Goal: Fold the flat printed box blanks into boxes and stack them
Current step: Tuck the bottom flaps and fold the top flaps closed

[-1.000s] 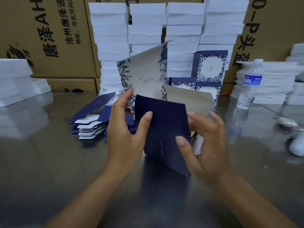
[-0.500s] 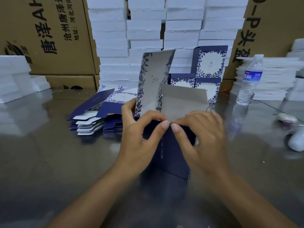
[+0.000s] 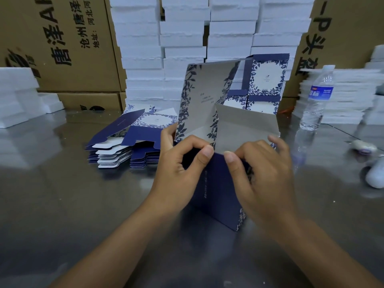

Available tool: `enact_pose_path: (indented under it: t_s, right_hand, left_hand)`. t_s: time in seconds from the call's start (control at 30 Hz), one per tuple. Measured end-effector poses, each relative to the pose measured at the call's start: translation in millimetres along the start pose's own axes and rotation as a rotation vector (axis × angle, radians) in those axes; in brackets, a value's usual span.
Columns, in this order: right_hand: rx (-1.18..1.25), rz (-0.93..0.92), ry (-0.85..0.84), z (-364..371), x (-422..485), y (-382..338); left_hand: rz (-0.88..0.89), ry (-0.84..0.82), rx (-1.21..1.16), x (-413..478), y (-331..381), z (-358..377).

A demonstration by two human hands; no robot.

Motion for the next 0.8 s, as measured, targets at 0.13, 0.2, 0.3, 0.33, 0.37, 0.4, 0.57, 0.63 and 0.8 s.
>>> enact_pose_path:
  t_s: [0.13, 0.2, 0.3, 0.33, 0.37, 0.4, 0.57, 0.63, 0.8]
  right_hand:
    - [0.013, 0.021, 0.004, 0.5, -2.0, -1.2]
    - [0.020, 0.015, 0.010, 0.6, -2.4, -1.9]
    - [0.021, -0.027, 0.019, -1.0, -1.2, 0.4]
    - [0.019, -0.041, 0.026, -1.5, -0.8, 1.7]
    - [0.017, -0.050, 0.033, -1.8, -0.7, 3.0]
    - [0.018, -0.054, 0.037, -1.7, -1.1, 4.2]
    - [0.050, -0.056, 0.053, -2.0, -3.1, 4.0]
    - [0.059, -0.071, 0.056, -2.5, -3.2, 3.0]
    - [0.040, -0.114, 0.065, -6.0, -1.5, 5.7]
  left_hand:
    - [0.008, 0.060, -0.007, 6.4, -2.5, -7.7]
    - [0.014, 0.064, -0.010, 8.3, -3.2, -8.6]
    - [0.013, 0.065, -0.004, 9.6, -4.6, -8.6]
    - [0.010, 0.069, -0.001, 9.8, -5.0, -9.0]
    - [0.009, 0.072, 0.001, 10.0, -5.5, -9.6]
    - [0.012, 0.075, 0.004, 9.9, -5.9, -9.9]
    - [0.073, 0.112, 0.069, 11.3, -8.4, -16.1]
    - [0.097, 0.122, 0.096, 12.8, -8.2, -17.8]
    - [0.144, 0.143, 0.134, 13.3, -8.5, -18.4]
Point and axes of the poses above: each hand's wrist, its own x-axis towards the middle knuckle, its own z-axis out of the palm, y = z × x, the point moved 4 cm from there along x, towards the middle knuckle, and after that the axes turned 13 degrees about y, right-handed, at the moved point
